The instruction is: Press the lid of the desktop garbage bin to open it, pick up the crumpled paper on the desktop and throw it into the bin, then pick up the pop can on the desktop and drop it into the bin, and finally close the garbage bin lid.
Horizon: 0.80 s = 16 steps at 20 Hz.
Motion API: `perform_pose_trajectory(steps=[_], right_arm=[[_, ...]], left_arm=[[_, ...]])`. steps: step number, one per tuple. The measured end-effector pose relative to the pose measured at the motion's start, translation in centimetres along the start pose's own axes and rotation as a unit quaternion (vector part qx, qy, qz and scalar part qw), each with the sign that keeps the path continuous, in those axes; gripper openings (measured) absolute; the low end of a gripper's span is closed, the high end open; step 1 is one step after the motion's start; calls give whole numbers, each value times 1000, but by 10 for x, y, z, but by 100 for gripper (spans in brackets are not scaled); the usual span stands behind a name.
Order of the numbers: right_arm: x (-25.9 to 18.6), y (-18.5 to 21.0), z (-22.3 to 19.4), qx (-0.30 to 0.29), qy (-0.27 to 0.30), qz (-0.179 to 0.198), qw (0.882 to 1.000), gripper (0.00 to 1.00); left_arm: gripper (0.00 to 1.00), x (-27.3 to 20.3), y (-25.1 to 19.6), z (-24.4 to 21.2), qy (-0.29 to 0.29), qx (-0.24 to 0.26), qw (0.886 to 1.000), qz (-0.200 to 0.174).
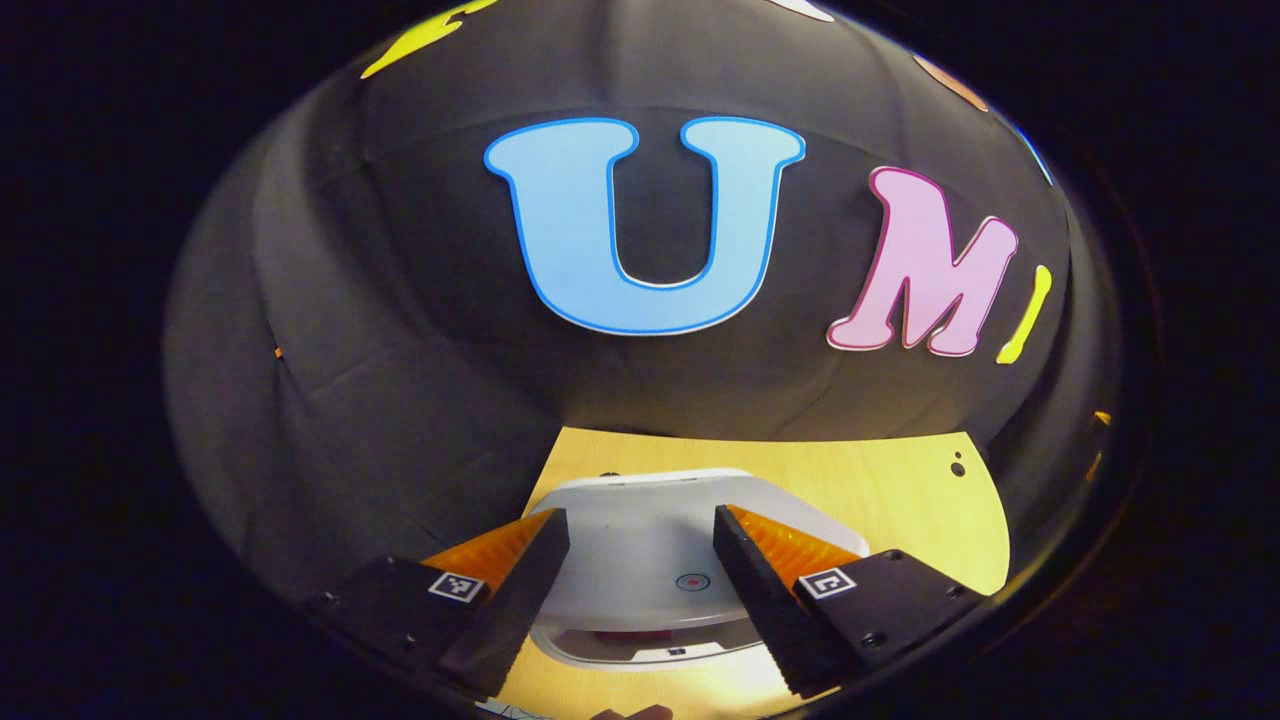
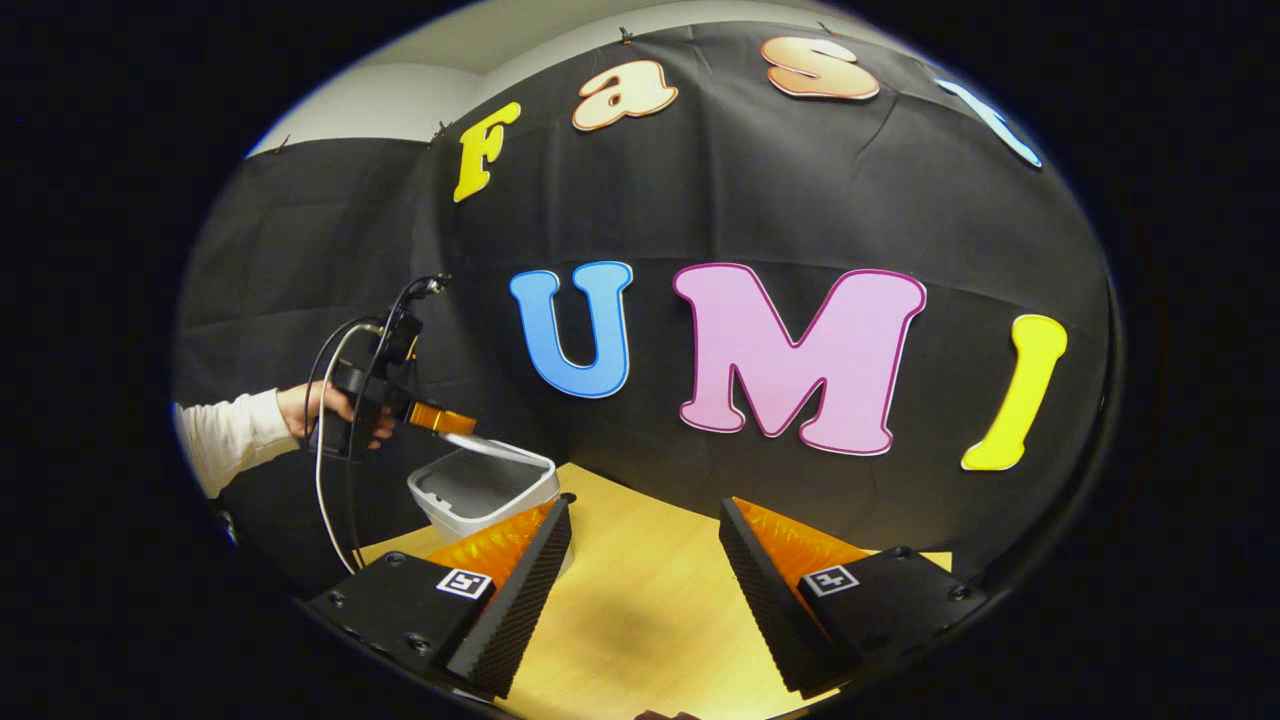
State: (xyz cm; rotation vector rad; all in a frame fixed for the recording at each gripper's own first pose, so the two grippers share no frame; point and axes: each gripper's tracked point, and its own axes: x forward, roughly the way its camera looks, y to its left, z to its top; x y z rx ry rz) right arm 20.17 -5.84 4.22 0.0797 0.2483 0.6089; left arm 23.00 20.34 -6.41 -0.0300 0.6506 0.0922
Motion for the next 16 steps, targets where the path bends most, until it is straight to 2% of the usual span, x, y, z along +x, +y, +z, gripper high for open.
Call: perform_pose_trajectory(steps=[3,4,7,8,9,14,16], right_arm=[[3,9,-4,2,3,13,1000,96],[3,12,-5,1,3,16,1000,100],[-2,17,-12,-2,6,21,1000,96],[-4,18,-14,-2,7,22,1000,100],[-6,18,-15,-2,10,21,1000,96],[-22,22,-24,-4,14,19,1000,96],[-28,25,-26,-4,14,18,1000,96]], left_arm=[[100,2,-7,-40,35,7,999,-1],[100,2,-6,-54,46,11,999,1],[100,10,-12,-86,82,-1,997,-5],[100,12,-12,-86,74,-1,997,-7],[100,14,-13,-86,72,-5,997,-7],[100,18,-15,-92,76,6,997,6],[100,19,-17,-88,64,-15,998,18]])
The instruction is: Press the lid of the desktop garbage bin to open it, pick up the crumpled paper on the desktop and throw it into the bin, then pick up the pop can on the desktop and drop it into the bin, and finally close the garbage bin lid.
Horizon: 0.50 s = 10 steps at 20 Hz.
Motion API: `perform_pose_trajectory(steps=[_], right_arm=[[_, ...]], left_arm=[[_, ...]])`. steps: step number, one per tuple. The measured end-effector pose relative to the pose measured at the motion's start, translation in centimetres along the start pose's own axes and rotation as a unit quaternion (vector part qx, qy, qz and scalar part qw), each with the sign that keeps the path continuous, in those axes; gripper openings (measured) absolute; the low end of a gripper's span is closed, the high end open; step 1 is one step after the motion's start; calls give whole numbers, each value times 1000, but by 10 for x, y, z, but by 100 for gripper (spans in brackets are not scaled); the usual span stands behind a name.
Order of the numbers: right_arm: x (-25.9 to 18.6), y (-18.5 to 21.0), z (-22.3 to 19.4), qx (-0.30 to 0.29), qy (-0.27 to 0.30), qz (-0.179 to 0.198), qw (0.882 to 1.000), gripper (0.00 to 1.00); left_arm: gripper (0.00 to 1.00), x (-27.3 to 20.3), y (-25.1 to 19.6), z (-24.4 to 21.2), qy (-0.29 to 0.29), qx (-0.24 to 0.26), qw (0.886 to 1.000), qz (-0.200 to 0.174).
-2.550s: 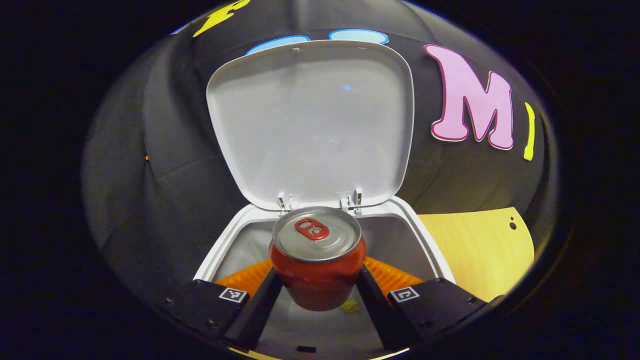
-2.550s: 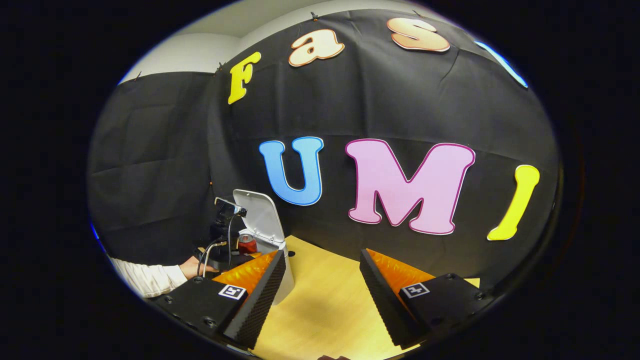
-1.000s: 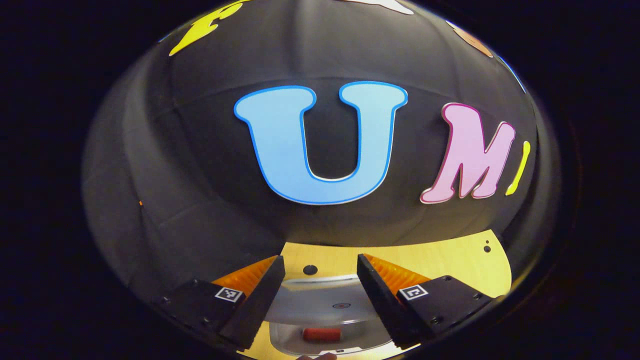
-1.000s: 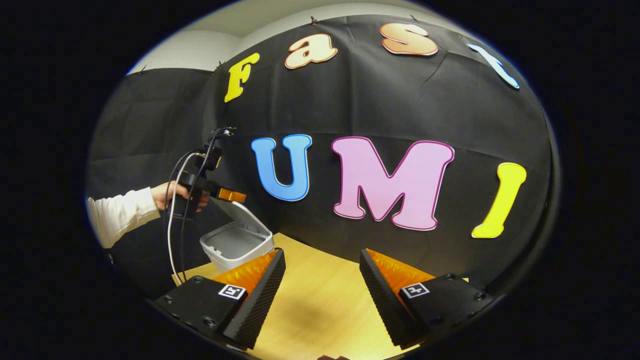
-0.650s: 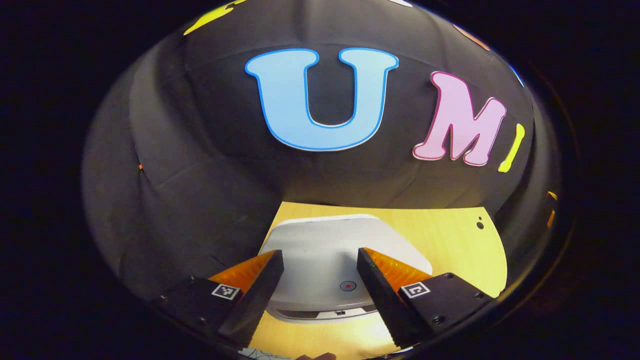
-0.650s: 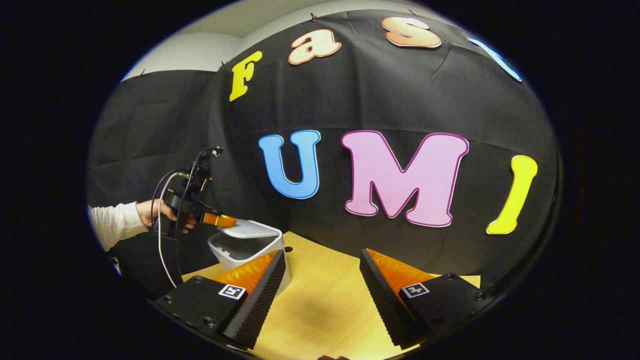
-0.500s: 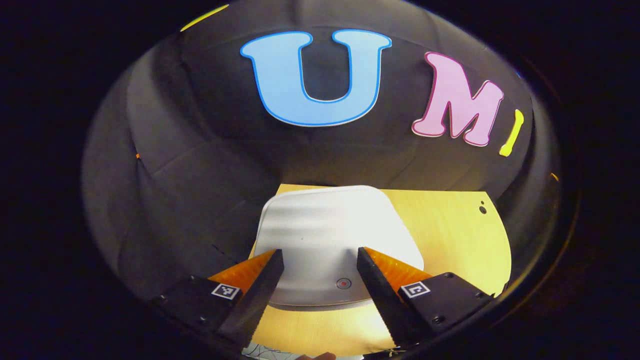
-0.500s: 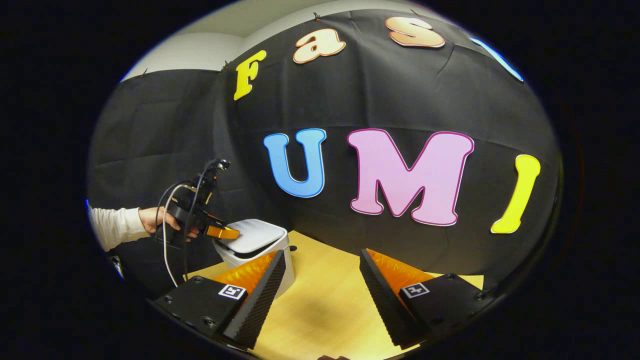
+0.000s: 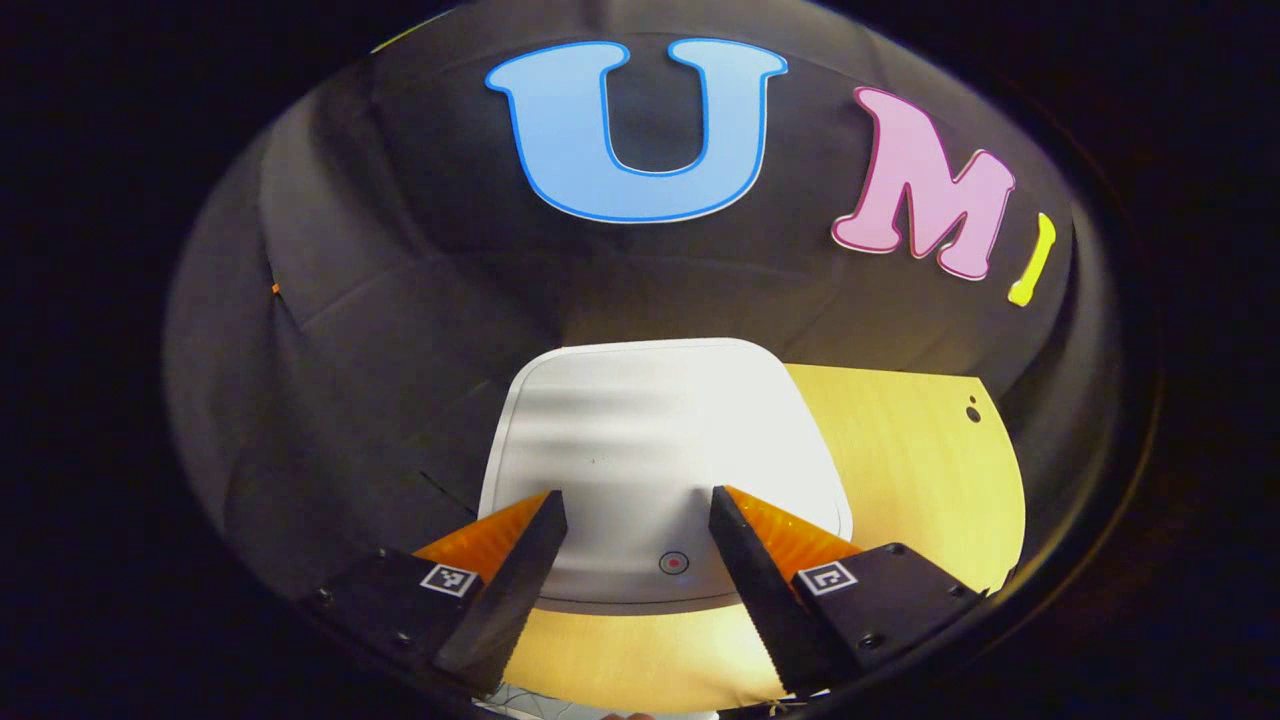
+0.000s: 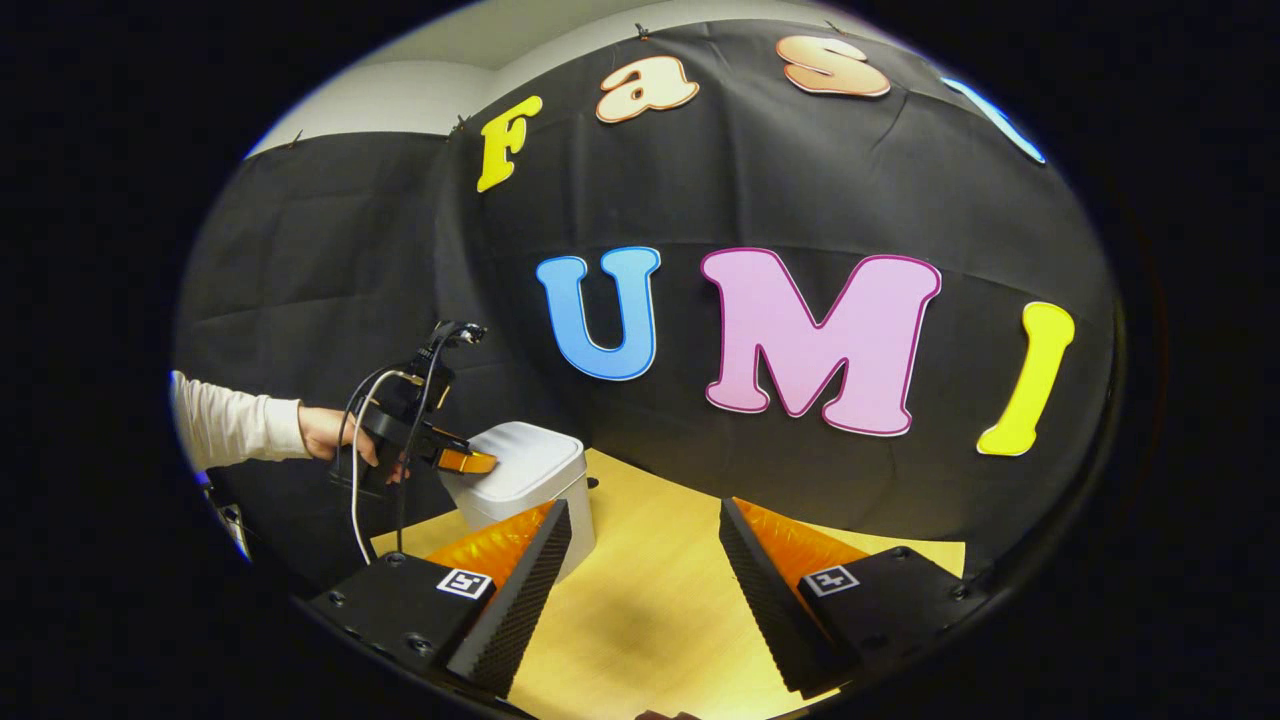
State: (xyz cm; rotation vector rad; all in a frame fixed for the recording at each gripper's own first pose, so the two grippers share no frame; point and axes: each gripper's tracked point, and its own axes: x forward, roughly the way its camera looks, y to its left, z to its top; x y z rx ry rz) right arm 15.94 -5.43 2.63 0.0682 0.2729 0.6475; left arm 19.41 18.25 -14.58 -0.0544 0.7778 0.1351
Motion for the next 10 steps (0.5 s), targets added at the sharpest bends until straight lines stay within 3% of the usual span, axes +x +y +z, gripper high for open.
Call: perform_pose_trajectory(steps=[4,6,10], right_arm=[[-15,3,1,-6,-6,-9,1000,96],[-23,2,4,-11,-17,-23,1000,96],[-44,3,13,3,-47,-53,997,96]], left_arm=[[99,-6,-1,9,-34,4,999,-2],[97,-14,1,26,-90,-12,996,-1],[96,-94,-11,69,-228,31,973,-15]])
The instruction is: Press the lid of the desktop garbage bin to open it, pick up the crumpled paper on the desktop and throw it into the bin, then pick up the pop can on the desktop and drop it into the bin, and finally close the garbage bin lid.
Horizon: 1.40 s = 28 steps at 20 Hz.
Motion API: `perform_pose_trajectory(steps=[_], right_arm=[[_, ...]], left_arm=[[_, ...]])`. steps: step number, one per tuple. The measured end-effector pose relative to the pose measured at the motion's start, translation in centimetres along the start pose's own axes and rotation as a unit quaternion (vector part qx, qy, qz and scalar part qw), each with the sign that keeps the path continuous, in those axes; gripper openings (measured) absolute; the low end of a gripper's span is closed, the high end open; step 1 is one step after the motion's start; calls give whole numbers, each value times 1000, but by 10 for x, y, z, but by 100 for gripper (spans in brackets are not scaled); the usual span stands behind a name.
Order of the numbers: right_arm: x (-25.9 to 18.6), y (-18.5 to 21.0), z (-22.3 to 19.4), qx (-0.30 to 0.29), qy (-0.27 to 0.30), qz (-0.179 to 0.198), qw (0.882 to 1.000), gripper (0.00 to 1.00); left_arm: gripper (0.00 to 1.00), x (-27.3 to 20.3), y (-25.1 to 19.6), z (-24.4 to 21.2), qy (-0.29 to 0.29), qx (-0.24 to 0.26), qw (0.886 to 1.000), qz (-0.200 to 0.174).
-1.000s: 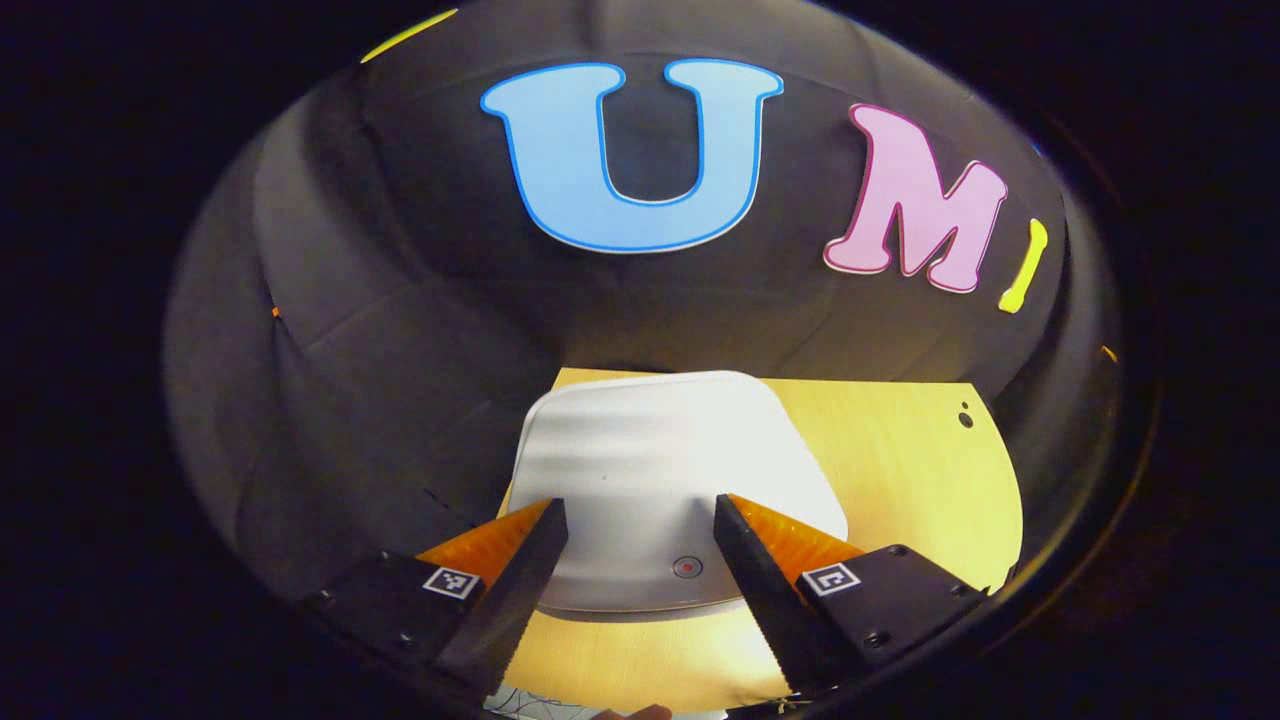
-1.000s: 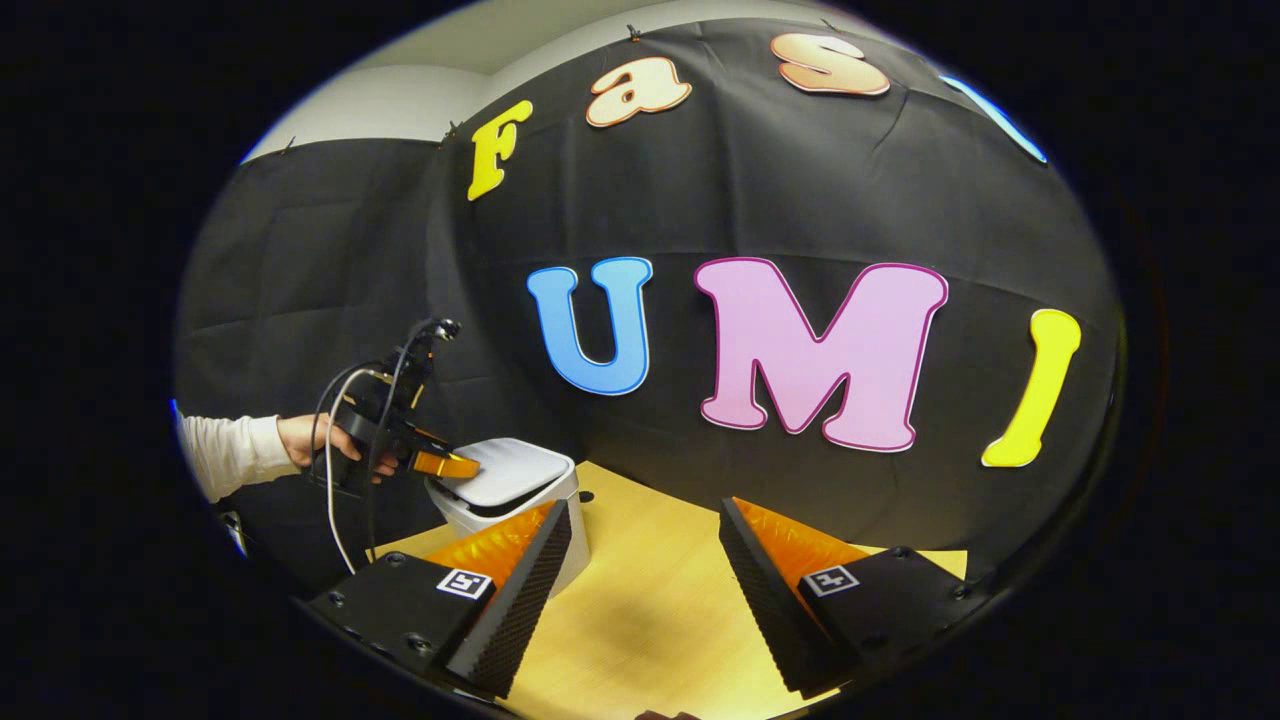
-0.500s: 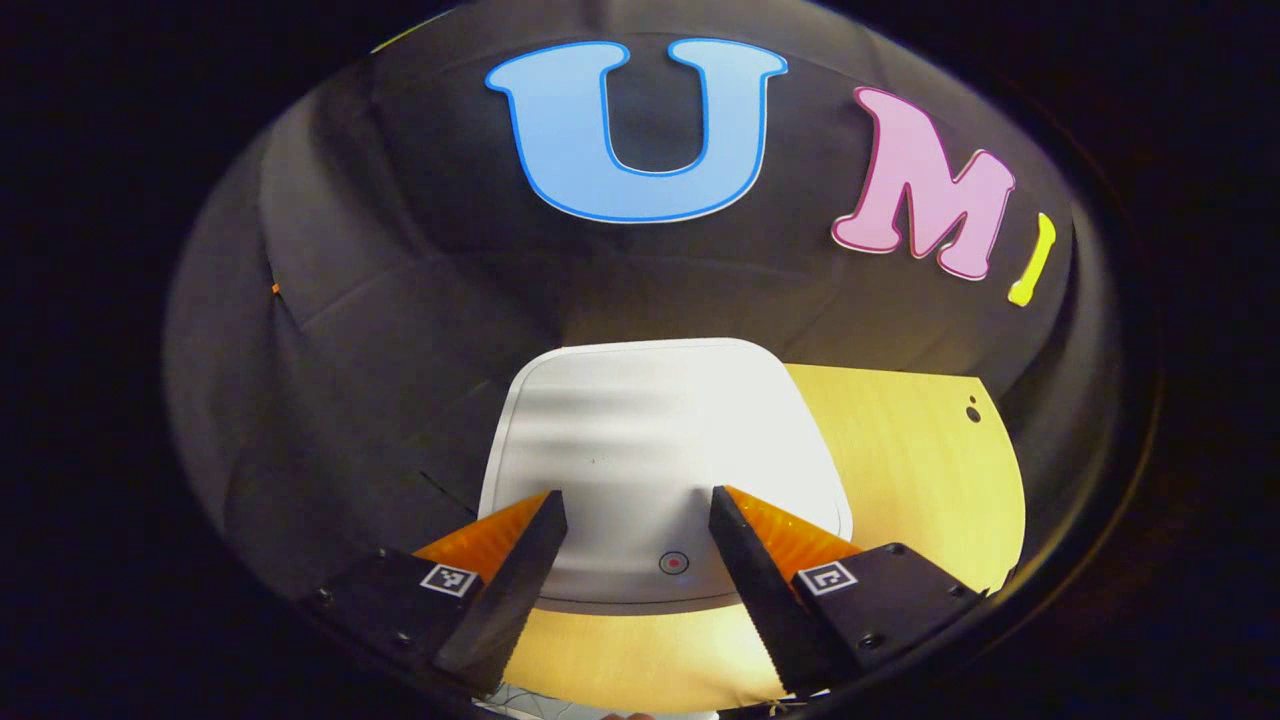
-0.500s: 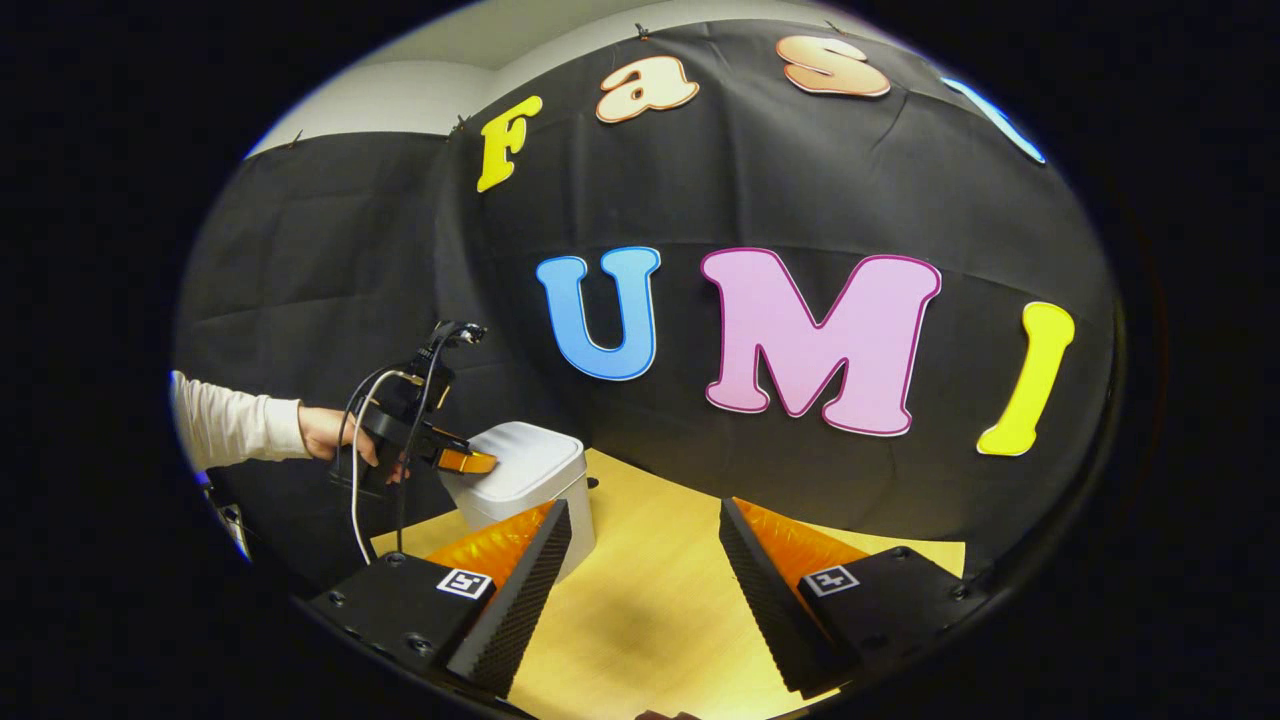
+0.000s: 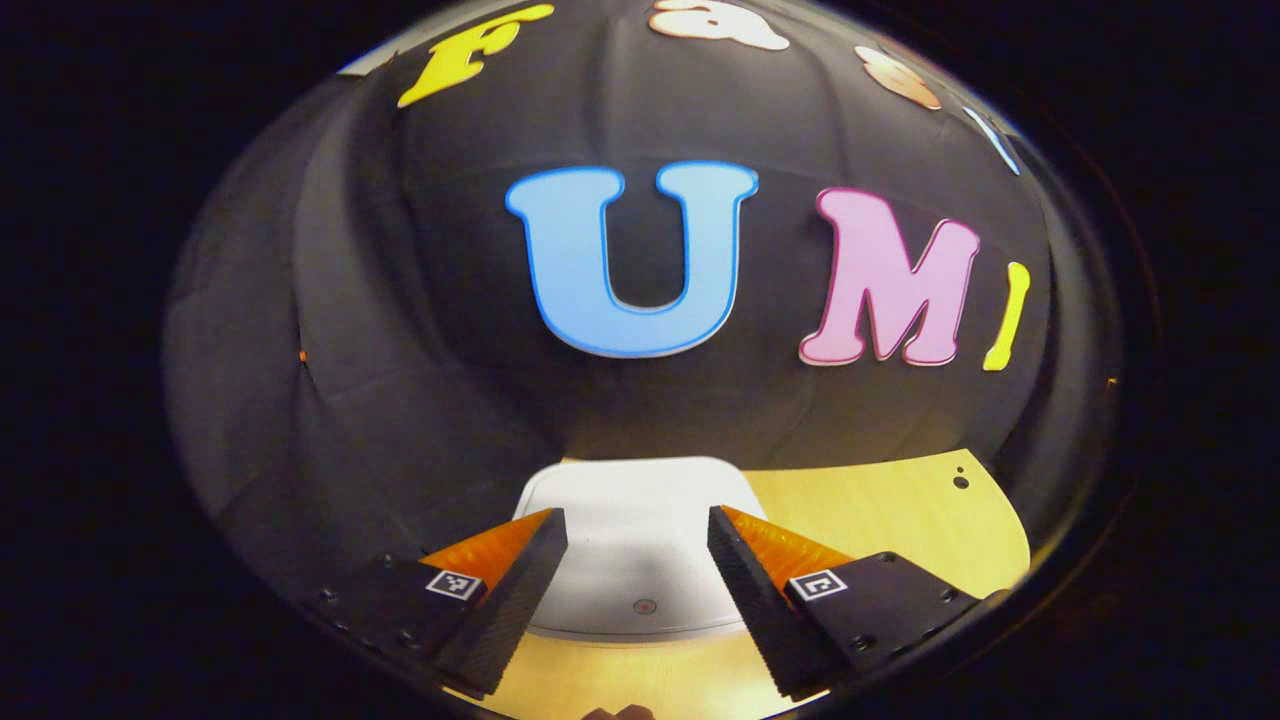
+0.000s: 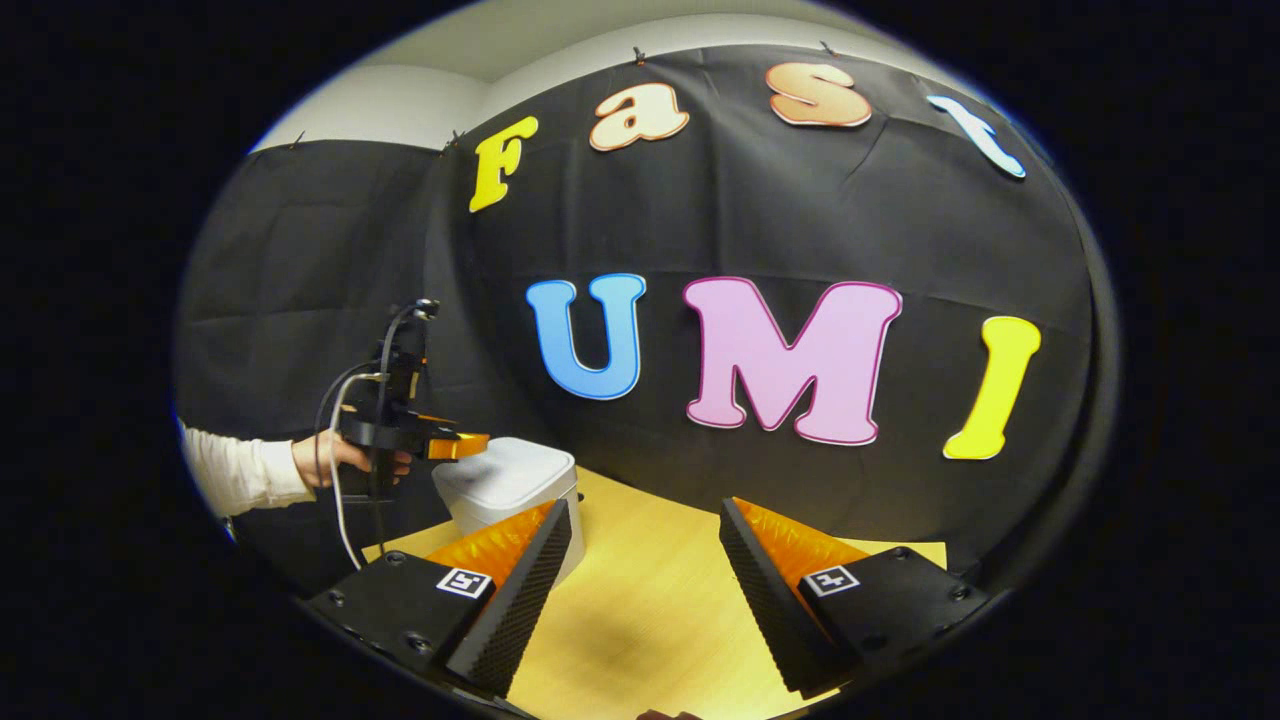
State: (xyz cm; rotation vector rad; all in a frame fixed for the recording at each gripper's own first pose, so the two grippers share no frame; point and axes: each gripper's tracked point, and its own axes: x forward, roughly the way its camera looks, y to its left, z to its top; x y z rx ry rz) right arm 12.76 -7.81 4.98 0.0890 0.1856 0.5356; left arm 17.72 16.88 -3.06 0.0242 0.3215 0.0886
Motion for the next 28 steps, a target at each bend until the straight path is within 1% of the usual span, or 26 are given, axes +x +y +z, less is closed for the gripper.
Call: perform_pose_trajectory(steps=[2,5,7,8,9,11,14,15,17,19,21,22,23,28], right_arm=[[-15,-2,2,10,-10,-26,1000,96],[-44,-2,8,16,-34,-68,997,96],[-63,-1,5,16,-44,-96,994,96],[-73,1,4,16,-49,-108,993,96],[-81,1,3,17,-58,-120,991,96],[-94,4,4,16,-80,-134,988,96],[-111,-6,-2,2,-107,-163,981,96],[-116,-5,-3,7,-111,-163,980,96],[-122,1,-5,7,-119,-149,982,96],[-128,-10,-11,-3,-121,-163,979,96],[-133,-9,-17,1,-117,-161,980,96],[-136,-12,-15,-1,-125,-168,978,96],[-140,-18,-13,-1,-129,-175,976,96],[-142,-34,-12,18,-139,-194,971,96]], left_arm=[[95,-33,-25,25,-51,8,998,-24],[95,-79,-48,31,-85,6,995,-52],[95,-108,-62,27,-105,2,992,-66],[95,-113,-81,19,-111,-2,991,-71],[95,-128,-89,13,-115,-11,991,-69],[95,-159,-105,1,-124,-25,989,-78],[95,-199,-127,-11,-150,-37,985,-75],[95,-211,-133,-10,-164,-40,983,-69],[95,-228,-142,-16,-176,-48,982,-57],[95,-247,-155,-12,-197,-50,978,-53],[95,-255,-159,-15,-202,-47,978,-38],[99,-256,-163,-17,-202,-44,978,-33],[95,-258,-167,-16,-204,-43,977,-33],[95,-255,-177,-11,-206,-52,976,-42]])
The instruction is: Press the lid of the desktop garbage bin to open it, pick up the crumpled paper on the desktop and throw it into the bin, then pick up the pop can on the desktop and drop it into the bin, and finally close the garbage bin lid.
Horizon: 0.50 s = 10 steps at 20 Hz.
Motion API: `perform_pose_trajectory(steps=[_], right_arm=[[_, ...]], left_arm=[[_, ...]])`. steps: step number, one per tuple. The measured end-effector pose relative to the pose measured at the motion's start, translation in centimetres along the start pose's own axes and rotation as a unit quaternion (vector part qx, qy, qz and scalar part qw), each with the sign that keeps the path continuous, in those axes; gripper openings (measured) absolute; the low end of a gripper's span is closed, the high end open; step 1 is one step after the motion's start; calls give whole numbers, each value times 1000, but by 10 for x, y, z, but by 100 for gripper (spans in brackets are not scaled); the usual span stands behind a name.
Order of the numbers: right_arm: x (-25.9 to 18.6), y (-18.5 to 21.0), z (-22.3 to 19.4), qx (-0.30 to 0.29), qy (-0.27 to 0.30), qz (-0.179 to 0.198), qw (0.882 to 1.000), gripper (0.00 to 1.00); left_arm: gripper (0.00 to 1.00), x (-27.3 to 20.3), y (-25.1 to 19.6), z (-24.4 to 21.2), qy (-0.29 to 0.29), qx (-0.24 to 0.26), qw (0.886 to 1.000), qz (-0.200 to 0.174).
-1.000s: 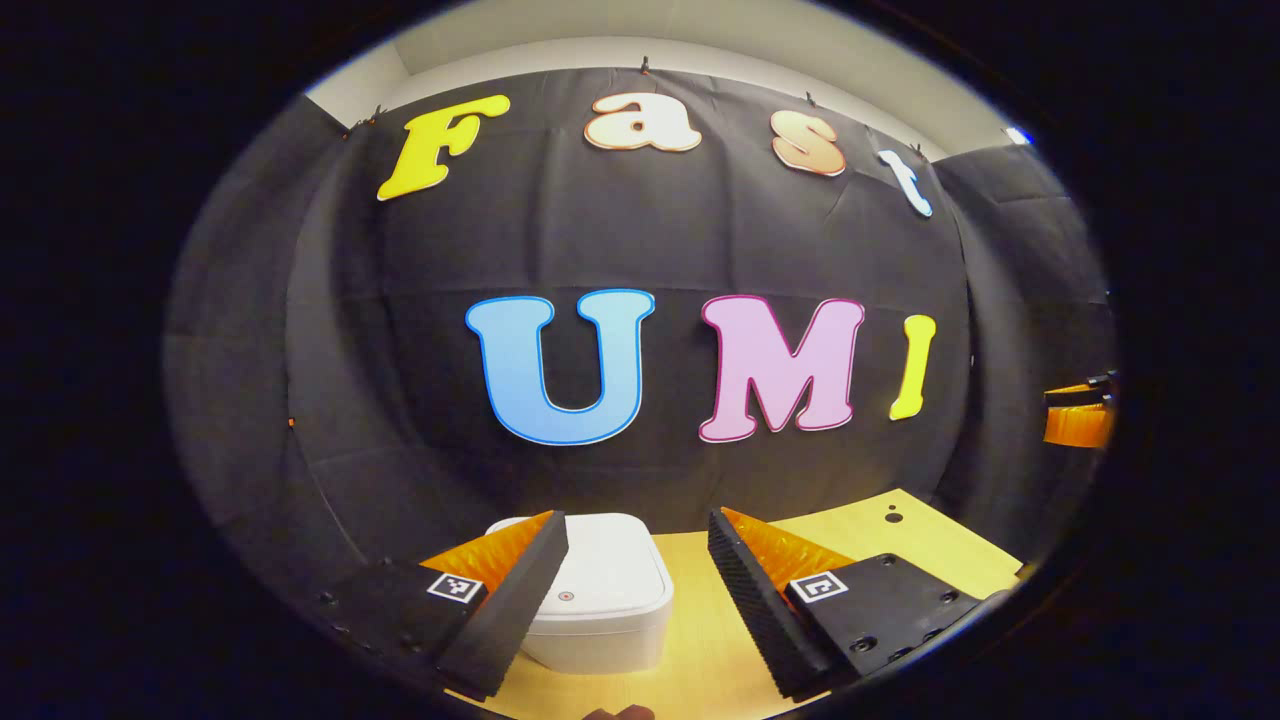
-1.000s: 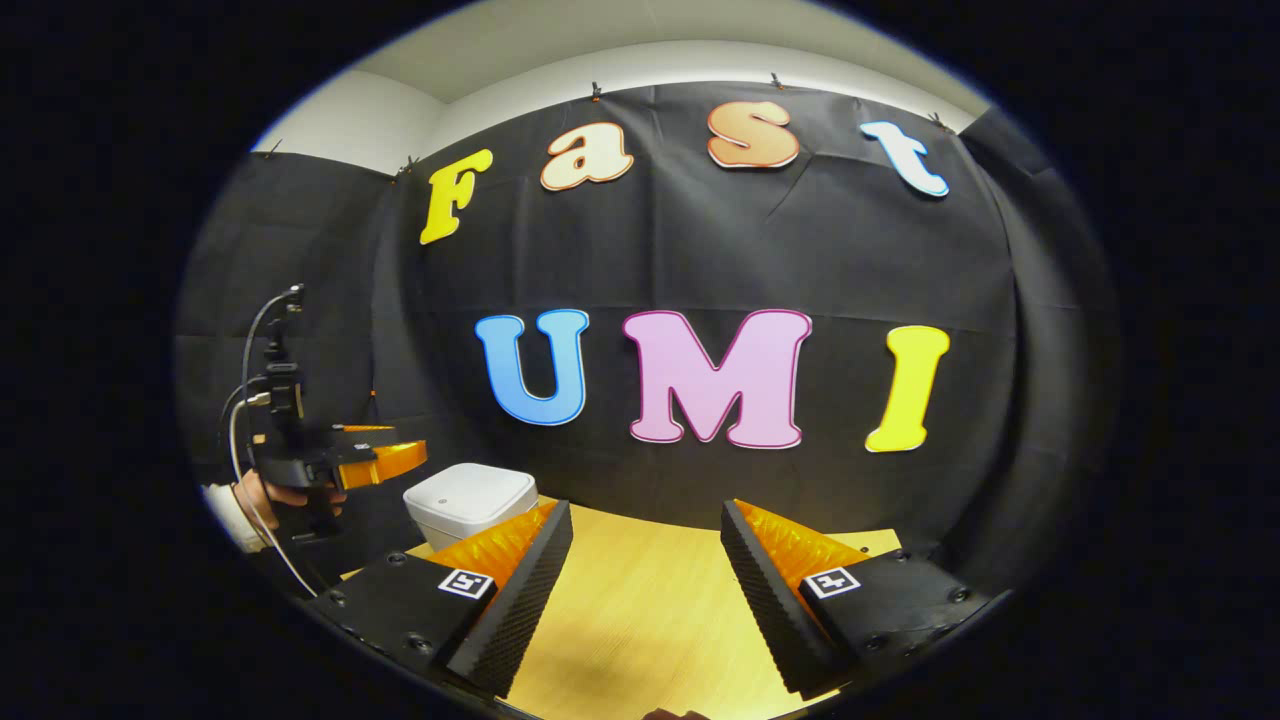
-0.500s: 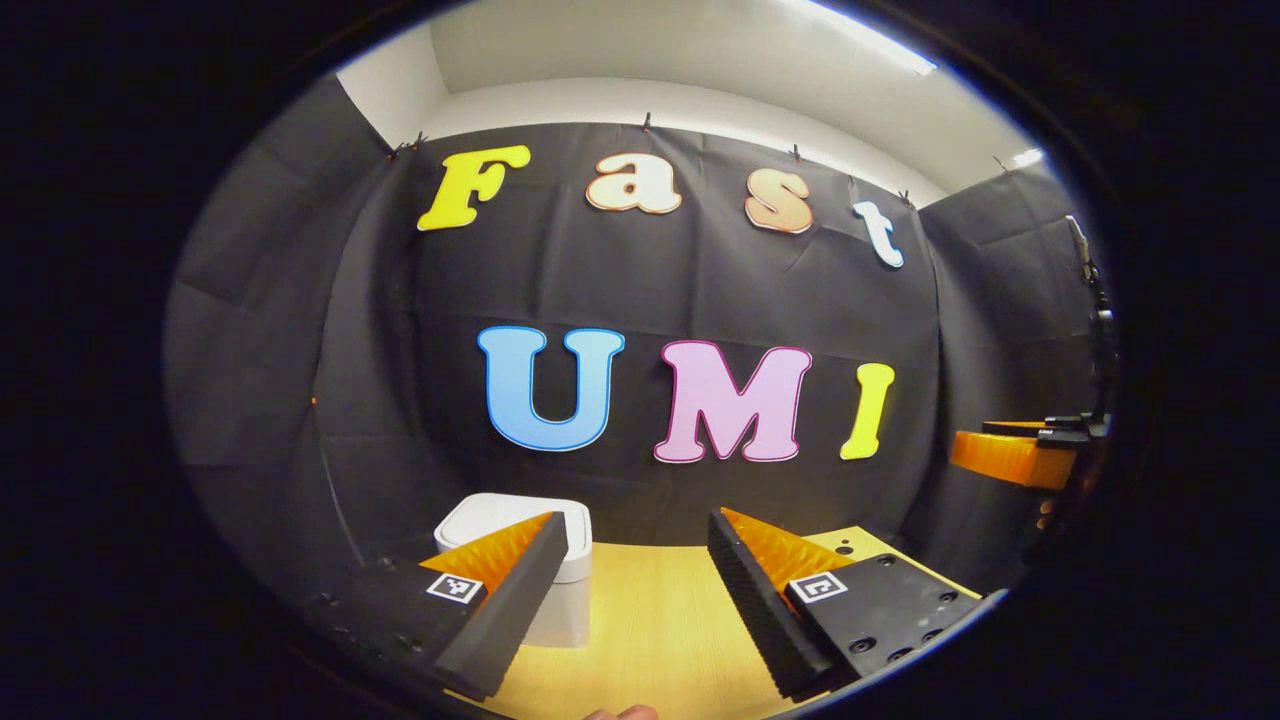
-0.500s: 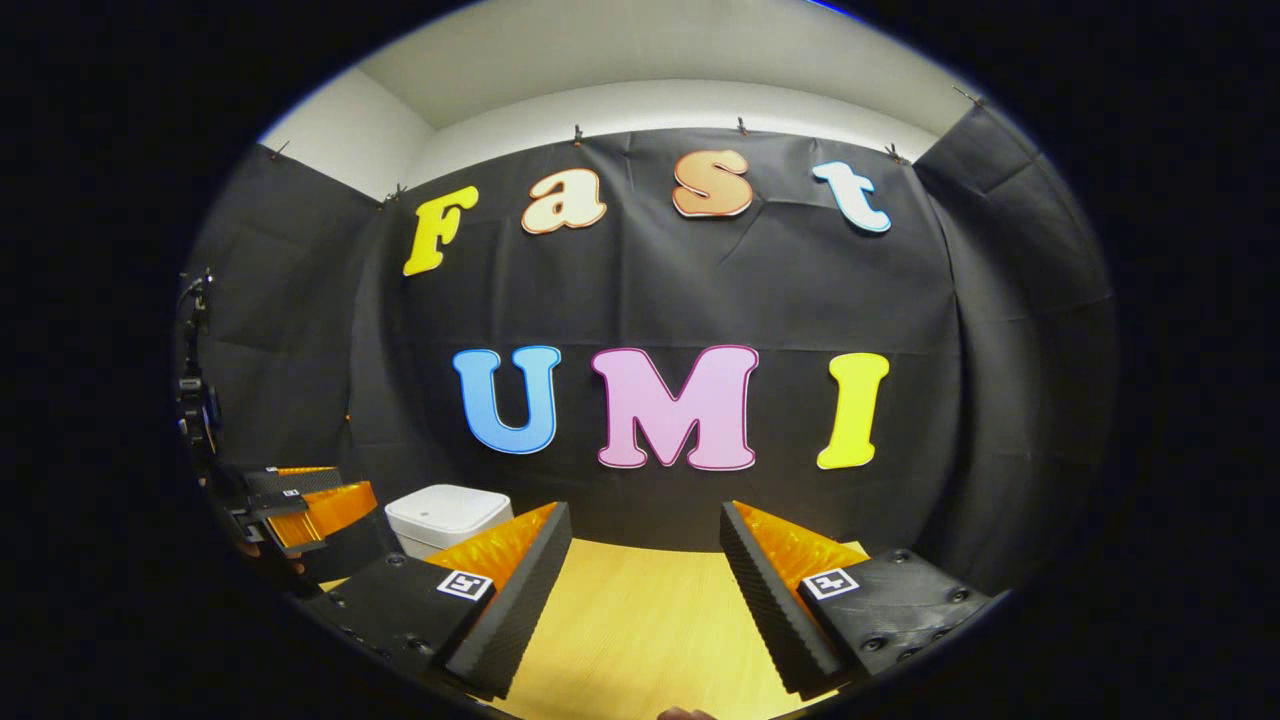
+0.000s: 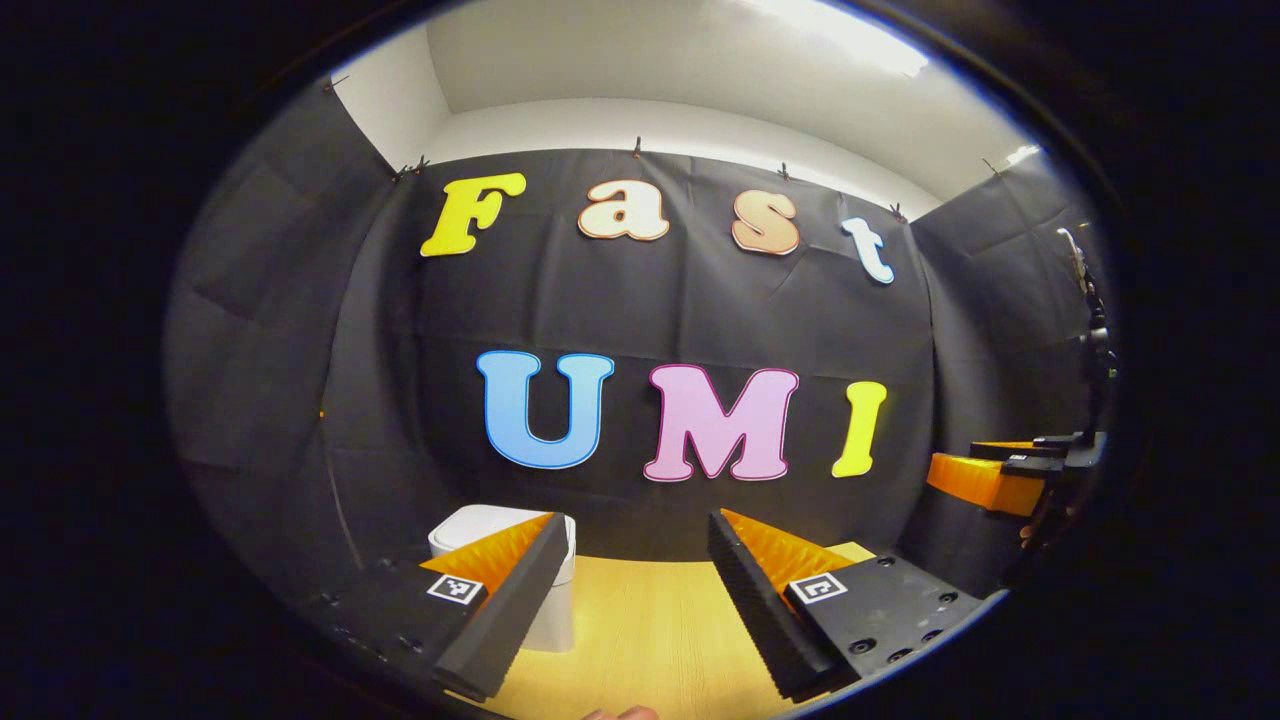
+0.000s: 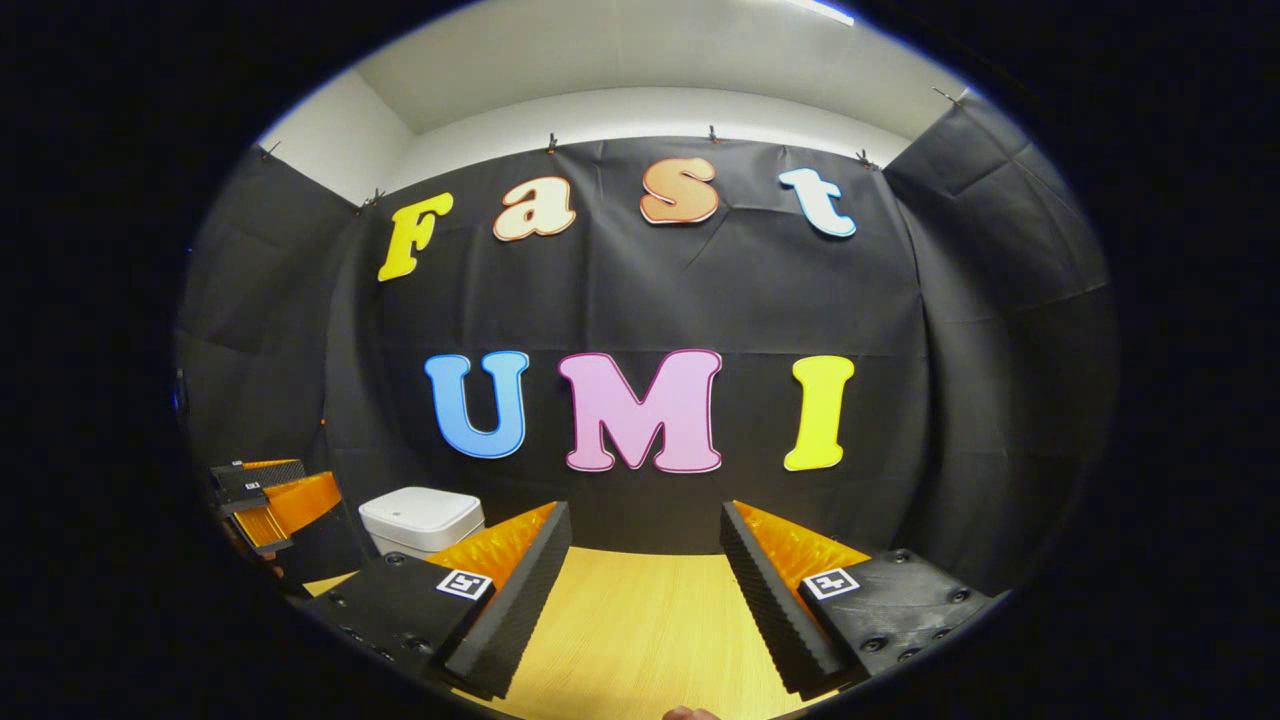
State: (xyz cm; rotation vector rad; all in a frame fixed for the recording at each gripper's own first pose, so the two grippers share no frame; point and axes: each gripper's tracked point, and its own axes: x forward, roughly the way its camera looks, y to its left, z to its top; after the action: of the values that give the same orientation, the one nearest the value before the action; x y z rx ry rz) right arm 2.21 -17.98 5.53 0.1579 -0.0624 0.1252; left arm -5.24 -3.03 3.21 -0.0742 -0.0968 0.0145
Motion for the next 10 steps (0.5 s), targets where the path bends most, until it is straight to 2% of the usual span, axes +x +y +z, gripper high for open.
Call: perform_pose_trajectory(steps=[6,10], right_arm=[[3,-18,5,-4,-15,-21,1000,96],[4,-14,8,-3,-23,-23,999,96]], left_arm=[[95,5,-3,-6,2,-28,1000,-3],[95,8,-4,-7,4,-18,1000,-6]])
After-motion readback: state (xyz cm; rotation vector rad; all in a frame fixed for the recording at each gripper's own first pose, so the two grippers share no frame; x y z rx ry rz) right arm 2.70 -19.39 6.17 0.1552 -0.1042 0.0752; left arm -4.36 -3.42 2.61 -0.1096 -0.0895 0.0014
